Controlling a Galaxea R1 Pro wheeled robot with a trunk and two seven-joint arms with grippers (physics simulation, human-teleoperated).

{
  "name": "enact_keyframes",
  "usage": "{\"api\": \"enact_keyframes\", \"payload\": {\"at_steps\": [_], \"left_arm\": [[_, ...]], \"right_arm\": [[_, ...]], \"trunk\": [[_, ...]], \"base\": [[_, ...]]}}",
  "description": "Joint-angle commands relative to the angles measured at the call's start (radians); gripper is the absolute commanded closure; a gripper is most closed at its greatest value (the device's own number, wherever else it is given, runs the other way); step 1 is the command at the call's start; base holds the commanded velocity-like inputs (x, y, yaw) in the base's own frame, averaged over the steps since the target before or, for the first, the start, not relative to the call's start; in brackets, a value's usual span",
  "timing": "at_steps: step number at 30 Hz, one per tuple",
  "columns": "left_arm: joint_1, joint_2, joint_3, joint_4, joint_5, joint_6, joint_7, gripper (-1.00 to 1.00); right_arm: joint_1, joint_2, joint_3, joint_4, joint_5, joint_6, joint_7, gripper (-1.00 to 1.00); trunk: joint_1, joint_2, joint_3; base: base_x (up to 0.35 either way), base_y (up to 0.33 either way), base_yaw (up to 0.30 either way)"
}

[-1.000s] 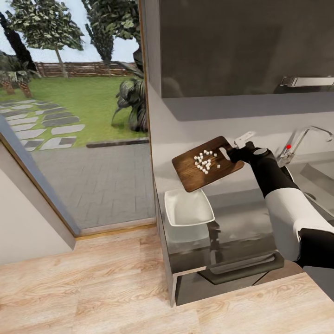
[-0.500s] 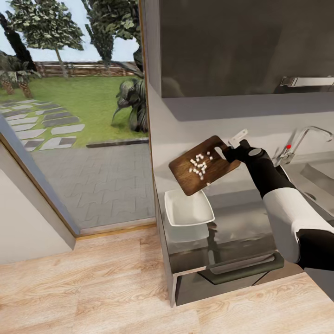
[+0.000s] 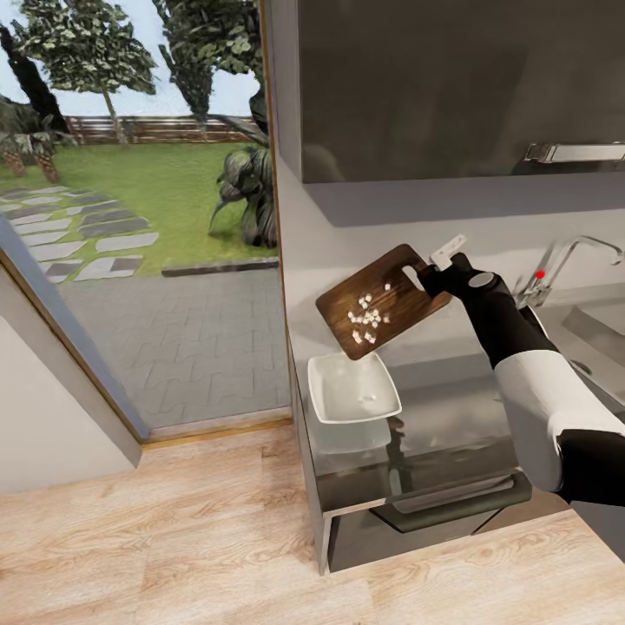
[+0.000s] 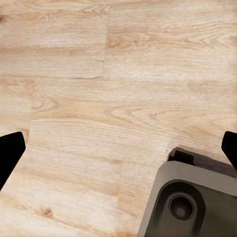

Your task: In the kitchen, take the Vidalia onion out of the sink, dice it on the chopping board with the paring knife, put the diced onion into the bowl on the countertop, then place both the paring knife and the chopping board into the sink.

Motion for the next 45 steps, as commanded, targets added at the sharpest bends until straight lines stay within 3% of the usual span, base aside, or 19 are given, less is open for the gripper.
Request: {"api": "enact_keyframes", "payload": {"at_steps": [1, 7, 10, 14, 35, 37, 39, 42, 45], "left_arm": [[-0.002, -0.001, -0.009, 0.004, 0.008, -0.006, 0.001, -1.0], [-0.002, -0.001, -0.009, 0.004, 0.008, -0.006, 0.001, -1.0], [-0.002, -0.001, -0.009, 0.004, 0.008, -0.006, 0.001, -1.0], [-0.002, -0.001, -0.009, 0.004, 0.008, -0.006, 0.001, -1.0], [-0.002, -0.001, -0.009, 0.004, 0.008, -0.006, 0.001, -1.0], [-0.002, -0.001, -0.009, 0.004, 0.008, -0.006, 0.001, -1.0], [-0.002, -0.001, -0.009, 0.004, 0.008, -0.006, 0.001, -1.0], [-0.002, -0.001, -0.009, 0.004, 0.008, -0.006, 0.001, -1.0], [-0.002, -0.001, -0.009, 0.004, 0.008, -0.005, 0.001, -1.0]], "right_arm": [[-0.001, 0.0, 0.0, -0.002, 0.007, 0.004, 0.007, 1.0], [0.0, 0.0, 0.0, -0.004, 0.012, 0.003, 0.006, 1.0], [0.0, 0.001, 0.0, -0.013, 0.066, 0.001, 0.005, 1.0], [0.0, 0.004, 0.0, -0.016, 0.094, -0.015, 0.005, 1.0], [0.0, -0.005, -0.013, -0.044, 0.093, -0.019, 0.014, 1.0], [0.0, -0.006, -0.033, -0.045, 0.079, -0.016, 0.021, 1.0], [0.0, -0.006, -0.081, -0.045, 0.048, -0.013, 0.045, 1.0], [0.0, -0.007, -0.164, -0.046, -0.013, 0.011, 0.12, 1.0], [0.0, -0.011, -0.199, -0.047, -0.051, 0.067, 0.206, 1.0]], "trunk": [[0.001, -0.002, -0.002], [0.001, -0.002, -0.002], [0.001, -0.002, -0.002], [0.001, -0.002, -0.002], [0.001, -0.002, -0.002], [0.001, -0.002, -0.002], [0.001, -0.002, -0.002], [0.001, -0.002, -0.002], [0.001, -0.002, -0.002]], "base": [[0.0, 0.0, 0.0], [0.0, 0.0, 0.0], [0.0, 0.0, 0.0], [0.0, 0.0, 0.0], [0.0, 0.0, 0.0], [0.0, 0.0, 0.0], [0.0, 0.0, 0.0], [0.0, 0.0, 0.0], [0.0, 0.0, 0.0]]}}
